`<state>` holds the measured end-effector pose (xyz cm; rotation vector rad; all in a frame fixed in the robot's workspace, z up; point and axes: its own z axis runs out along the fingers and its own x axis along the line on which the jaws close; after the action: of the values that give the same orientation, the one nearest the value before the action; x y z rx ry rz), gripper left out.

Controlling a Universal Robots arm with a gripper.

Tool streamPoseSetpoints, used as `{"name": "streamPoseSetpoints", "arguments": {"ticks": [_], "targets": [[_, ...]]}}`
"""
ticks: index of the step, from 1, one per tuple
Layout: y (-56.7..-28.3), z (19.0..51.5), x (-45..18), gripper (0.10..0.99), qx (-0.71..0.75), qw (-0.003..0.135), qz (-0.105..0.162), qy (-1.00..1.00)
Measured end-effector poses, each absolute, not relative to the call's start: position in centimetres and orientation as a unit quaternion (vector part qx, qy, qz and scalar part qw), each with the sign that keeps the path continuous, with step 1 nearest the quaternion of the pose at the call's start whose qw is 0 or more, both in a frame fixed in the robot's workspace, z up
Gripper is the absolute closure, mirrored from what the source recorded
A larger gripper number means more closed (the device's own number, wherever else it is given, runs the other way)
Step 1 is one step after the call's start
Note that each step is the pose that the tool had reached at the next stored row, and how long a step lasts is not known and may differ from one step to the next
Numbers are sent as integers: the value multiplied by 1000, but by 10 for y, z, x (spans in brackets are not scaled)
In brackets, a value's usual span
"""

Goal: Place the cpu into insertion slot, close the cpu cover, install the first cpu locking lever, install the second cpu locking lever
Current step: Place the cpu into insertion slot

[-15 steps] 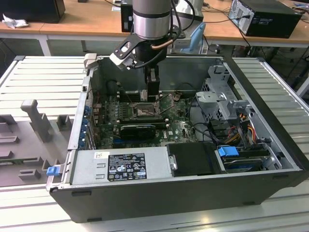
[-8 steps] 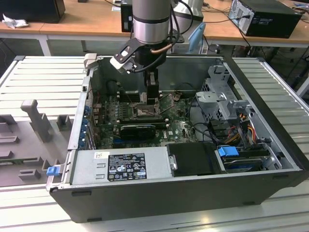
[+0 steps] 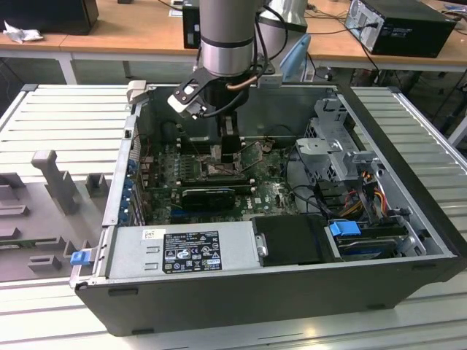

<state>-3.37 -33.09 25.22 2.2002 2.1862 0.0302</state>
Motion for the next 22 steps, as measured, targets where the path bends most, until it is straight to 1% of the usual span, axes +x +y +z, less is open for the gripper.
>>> {"name": "streamPoseSetpoints", "arguments": {"ticks": [3,6,7,22], "targets": [[-330,242,-34,553,709,18,10,705],[-329,239,-34,553,709,17,11,705],[-328,232,-34,553,707,16,11,707],[-316,207,-38,553,709,16,11,705]]}}
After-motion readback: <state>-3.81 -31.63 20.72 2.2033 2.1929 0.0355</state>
